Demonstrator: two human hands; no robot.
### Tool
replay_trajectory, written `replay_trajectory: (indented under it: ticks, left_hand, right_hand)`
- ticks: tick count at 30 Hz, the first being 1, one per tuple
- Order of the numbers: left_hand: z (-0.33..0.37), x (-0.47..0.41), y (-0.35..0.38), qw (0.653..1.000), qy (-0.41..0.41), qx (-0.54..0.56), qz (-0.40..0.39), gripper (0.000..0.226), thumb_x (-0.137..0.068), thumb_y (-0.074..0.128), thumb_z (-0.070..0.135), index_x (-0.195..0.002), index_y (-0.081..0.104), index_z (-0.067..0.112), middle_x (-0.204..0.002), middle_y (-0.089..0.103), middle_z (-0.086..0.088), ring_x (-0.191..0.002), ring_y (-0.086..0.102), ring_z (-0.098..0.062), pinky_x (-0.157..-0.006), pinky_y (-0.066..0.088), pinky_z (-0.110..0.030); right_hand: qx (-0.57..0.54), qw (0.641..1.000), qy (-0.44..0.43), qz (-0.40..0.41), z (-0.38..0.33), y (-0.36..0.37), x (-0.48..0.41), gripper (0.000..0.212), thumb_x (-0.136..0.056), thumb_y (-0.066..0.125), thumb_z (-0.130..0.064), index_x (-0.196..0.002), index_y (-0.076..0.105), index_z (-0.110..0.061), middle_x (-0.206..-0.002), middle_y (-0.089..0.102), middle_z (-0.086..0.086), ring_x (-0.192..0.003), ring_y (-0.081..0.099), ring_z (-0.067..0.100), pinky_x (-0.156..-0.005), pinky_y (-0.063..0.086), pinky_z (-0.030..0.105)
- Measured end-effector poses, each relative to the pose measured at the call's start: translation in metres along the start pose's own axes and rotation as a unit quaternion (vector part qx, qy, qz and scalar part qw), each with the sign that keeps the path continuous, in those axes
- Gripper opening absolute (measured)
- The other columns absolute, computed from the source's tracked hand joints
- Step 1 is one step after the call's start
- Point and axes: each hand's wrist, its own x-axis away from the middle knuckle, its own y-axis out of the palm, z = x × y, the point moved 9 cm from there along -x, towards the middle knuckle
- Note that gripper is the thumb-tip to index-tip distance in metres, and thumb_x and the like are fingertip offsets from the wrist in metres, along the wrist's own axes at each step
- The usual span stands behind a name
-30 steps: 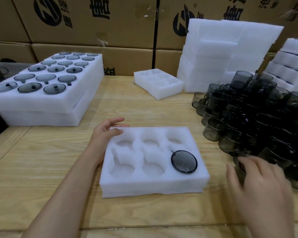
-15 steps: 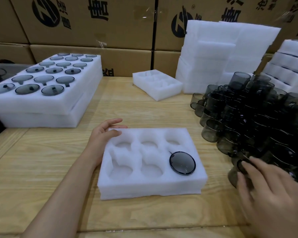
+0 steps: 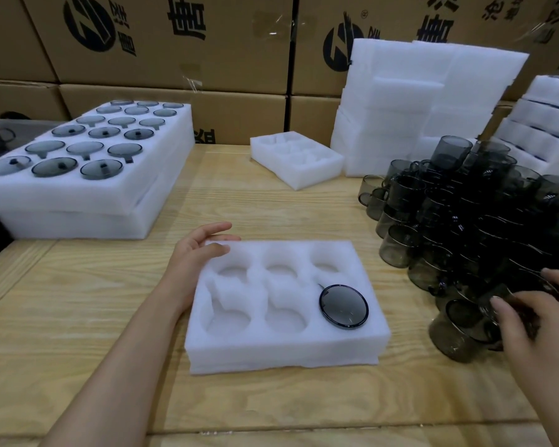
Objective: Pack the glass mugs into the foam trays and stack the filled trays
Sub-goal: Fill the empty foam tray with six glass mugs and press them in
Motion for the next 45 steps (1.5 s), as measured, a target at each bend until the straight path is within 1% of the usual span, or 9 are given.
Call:
replay_trajectory:
  ticks: [2, 8, 12, 17, 21, 27, 32, 38, 45]
  left_hand:
    - [0.000, 0.000, 0.001, 1.000, -0.002, 0.005, -0.004, 0.037, -0.081, 0.055, -0.010, -0.108, 0.067, 0.012, -0.093, 0.074, -0.006, -0.076, 0.071, -0.018, -0.058, 0.055, -0.025]
    - [0.001, 0.002, 0.004, 1.000, -0.003, 0.005, -0.011, 0.037, -0.080, 0.058, -0.009, -0.109, 0.067, 0.012, -0.093, 0.073, -0.007, -0.077, 0.071, -0.018, -0.059, 0.056, -0.026]
    - [0.002, 0.003, 0.004, 1.000, -0.004, 0.002, -0.008, 0.036, -0.083, 0.053, -0.011, -0.107, 0.066, 0.012, -0.091, 0.074, -0.005, -0.075, 0.071, -0.018, -0.059, 0.056, -0.026]
    - [0.002, 0.004, 0.005, 1.000, -0.007, 0.006, -0.011, 0.036, -0.082, 0.054, -0.011, -0.108, 0.066, 0.010, -0.093, 0.073, -0.007, -0.077, 0.070, -0.020, -0.060, 0.056, -0.027]
    - [0.002, 0.004, 0.006, 1.000, -0.008, 0.011, -0.017, 0.040, -0.069, 0.064, -0.001, -0.107, 0.066, 0.010, -0.093, 0.074, -0.007, -0.077, 0.071, -0.019, -0.060, 0.056, -0.027]
    - [0.001, 0.004, 0.004, 1.000, -0.006, -0.003, -0.008, 0.035, -0.083, 0.053, -0.011, -0.108, 0.066, 0.010, -0.092, 0.073, -0.007, -0.075, 0.071, -0.019, -0.059, 0.056, -0.026]
    - [0.002, 0.005, 0.005, 1.000, -0.008, -0.007, -0.012, 0.036, -0.084, 0.052, -0.011, -0.109, 0.066, 0.010, -0.093, 0.073, -0.008, -0.075, 0.070, -0.020, -0.060, 0.056, -0.027]
    - [0.003, 0.006, 0.004, 1.000, -0.007, -0.015, -0.009, 0.036, -0.083, 0.052, -0.011, -0.110, 0.066, 0.010, -0.095, 0.073, -0.010, -0.078, 0.070, -0.022, -0.062, 0.057, -0.028]
    - [0.004, 0.007, 0.006, 1.000, -0.006, -0.017, -0.006, 0.036, -0.083, 0.052, -0.011, -0.109, 0.066, 0.011, -0.095, 0.072, -0.009, -0.077, 0.070, -0.021, -0.061, 0.057, -0.027]
  right_hand:
    - [-0.075, 0.996, -0.015, -0.033, -0.013, 0.001, -0.005, 0.064, -0.085, 0.040, -0.065, -0.098, 0.065, -0.008, -0.133, 0.047, 0.011, -0.127, 0.037, 0.037, -0.103, 0.033, 0.058]
    - [-0.264, 0.954, -0.133, -0.054, -0.109, -0.015, -0.020, 0.003, -0.076, 0.064, -0.039, -0.074, 0.064, -0.037, -0.128, 0.056, -0.010, -0.117, 0.049, 0.000, -0.097, 0.037, 0.028]
    - [-0.351, 0.908, -0.118, -0.195, -0.156, 0.027, -0.041, 0.015, -0.077, 0.072, -0.022, -0.068, 0.067, -0.031, -0.111, 0.063, -0.008, -0.116, 0.056, 0.005, -0.098, 0.046, 0.041]
    - [-0.323, 0.903, -0.120, -0.256, -0.178, 0.063, -0.050, 0.006, -0.078, 0.075, -0.021, -0.072, 0.073, -0.018, -0.085, 0.062, -0.017, -0.108, 0.056, 0.001, -0.096, 0.043, 0.030]
    - [-0.296, 0.905, -0.114, -0.282, -0.174, 0.075, -0.048, 0.010, -0.078, 0.075, -0.023, -0.068, 0.072, -0.023, -0.107, 0.061, -0.008, -0.115, 0.053, 0.005, -0.102, 0.040, 0.037]
    - [-0.208, 0.915, -0.173, -0.299, -0.175, 0.076, -0.040, 0.012, -0.079, 0.073, -0.025, -0.068, 0.069, -0.028, -0.134, 0.054, -0.007, -0.120, 0.050, 0.010, -0.101, 0.037, 0.031]
    - [-0.162, 0.917, -0.220, -0.291, -0.182, 0.078, -0.034, 0.007, -0.081, 0.072, -0.023, -0.077, 0.074, -0.019, -0.140, 0.049, -0.006, -0.125, 0.047, 0.011, -0.086, 0.028, 0.016]
    - [-0.127, 0.913, -0.249, -0.298, -0.191, 0.079, -0.029, 0.022, -0.081, 0.072, -0.026, -0.062, 0.063, -0.030, -0.143, 0.046, -0.005, -0.127, 0.046, 0.017, -0.098, 0.034, 0.025]
    - [-0.088, 0.917, -0.266, -0.284, -0.187, 0.085, -0.025, 0.016, -0.083, 0.069, -0.028, -0.081, 0.074, -0.013, -0.141, 0.049, -0.002, -0.123, 0.050, 0.019, -0.096, 0.038, 0.028]
